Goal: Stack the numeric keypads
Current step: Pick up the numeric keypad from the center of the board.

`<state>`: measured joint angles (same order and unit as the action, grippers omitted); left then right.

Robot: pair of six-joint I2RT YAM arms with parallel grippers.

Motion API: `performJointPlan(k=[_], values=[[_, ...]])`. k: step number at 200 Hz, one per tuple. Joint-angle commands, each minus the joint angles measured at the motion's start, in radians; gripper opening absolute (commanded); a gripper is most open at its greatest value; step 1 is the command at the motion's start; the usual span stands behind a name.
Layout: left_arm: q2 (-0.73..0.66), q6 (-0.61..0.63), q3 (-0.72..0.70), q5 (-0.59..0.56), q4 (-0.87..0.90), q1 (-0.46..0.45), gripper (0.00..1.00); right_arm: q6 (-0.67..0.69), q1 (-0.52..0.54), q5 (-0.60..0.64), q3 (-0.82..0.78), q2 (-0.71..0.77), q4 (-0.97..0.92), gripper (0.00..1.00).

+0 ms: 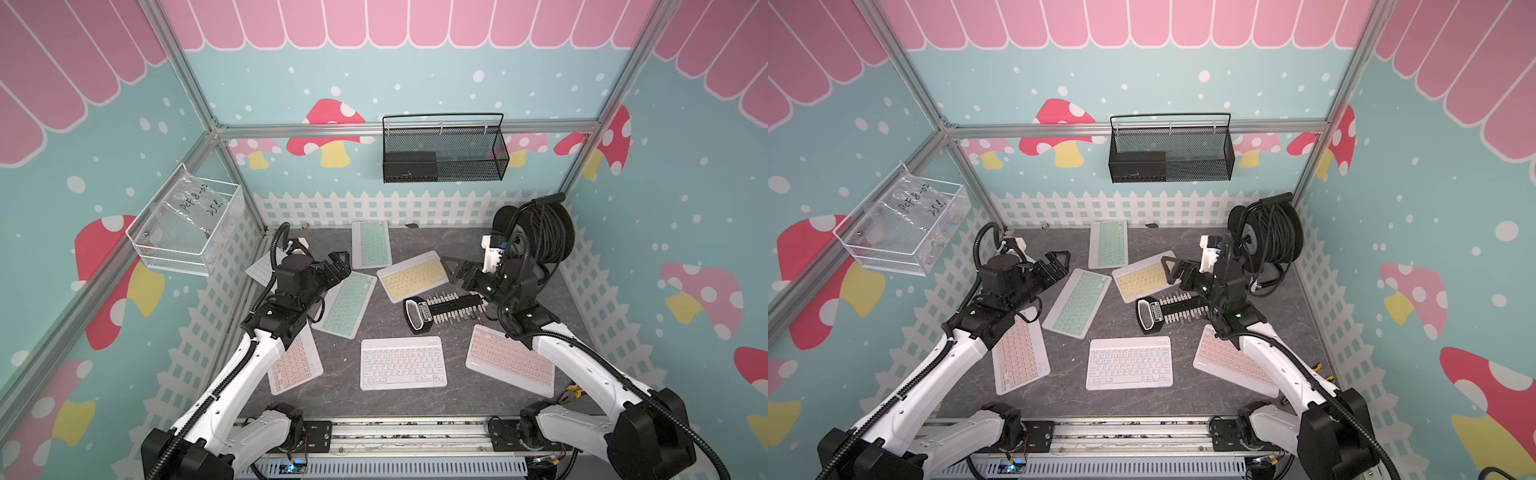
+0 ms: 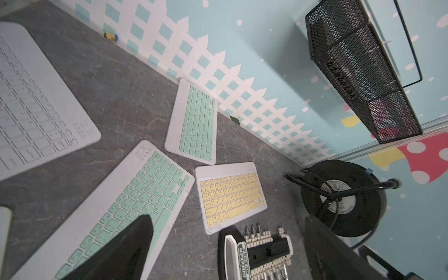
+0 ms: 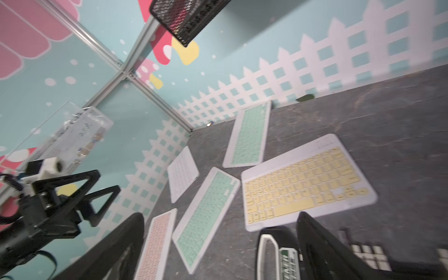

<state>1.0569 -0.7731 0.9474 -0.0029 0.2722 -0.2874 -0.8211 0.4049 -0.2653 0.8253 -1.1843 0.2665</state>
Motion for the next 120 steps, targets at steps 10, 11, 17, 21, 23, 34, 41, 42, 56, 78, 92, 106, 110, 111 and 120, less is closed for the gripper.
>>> performJointPlan(k=[10,11,17,21,23,34,41,42,56,78,92,106,110,111,120], values=[[0.001,-0.174,0.067,0.107,0.099,-0.039,0.99,-0.024,0.088,-0.019,0.116,-0.028,-0.032,1.00],[0.001,-0.172,0.067,0.109,0.097,-0.040,0.99,-0.023,0.089,-0.020,0.115,-0.027,-0.027,1.00],[0.002,-0.163,0.067,0.122,0.076,-0.045,0.99,-0.019,0.098,-0.027,0.103,-0.019,0.017,0.99],[0.000,-0.162,0.060,0.130,0.053,-0.045,1.00,-0.024,0.099,-0.034,0.087,-0.014,0.058,1.00],[-0.001,-0.165,0.057,0.134,0.039,-0.045,0.99,-0.028,0.100,-0.037,0.078,-0.011,0.076,1.00],[-0.002,-0.187,0.025,0.175,-0.047,-0.040,0.99,-0.051,0.099,-0.035,0.049,0.003,0.120,0.99],[-0.001,-0.191,0.018,0.202,-0.062,-0.034,0.99,-0.066,0.099,-0.017,0.051,0.008,0.095,0.99],[-0.001,-0.192,0.018,0.204,-0.061,-0.033,1.00,-0.068,0.099,-0.014,0.052,0.009,0.091,0.99],[0.001,-0.204,0.021,0.215,-0.044,-0.020,0.99,-0.095,0.098,0.024,0.065,0.014,0.022,1.00],[0.024,-0.199,-0.015,0.348,-0.216,0.011,0.99,-0.112,0.097,0.013,0.067,-0.007,0.019,0.99],[0.085,-0.199,0.004,0.442,-0.314,0.031,0.99,-0.112,0.097,-0.005,0.077,-0.028,0.022,1.00],[0.157,-0.171,0.084,0.434,-0.181,0.038,0.99,-0.106,0.097,-0.018,0.089,-0.051,0.025,1.00],[0.174,-0.160,0.099,0.433,-0.139,0.040,0.99,-0.108,0.097,-0.015,0.093,-0.058,0.016,1.00],[0.177,-0.156,0.102,0.432,-0.131,0.041,0.99,-0.110,0.097,-0.012,0.095,-0.059,0.013,1.00],[0.202,-0.126,0.122,0.427,-0.069,0.043,1.00,-0.133,0.096,0.003,0.103,-0.078,-0.026,1.00]])
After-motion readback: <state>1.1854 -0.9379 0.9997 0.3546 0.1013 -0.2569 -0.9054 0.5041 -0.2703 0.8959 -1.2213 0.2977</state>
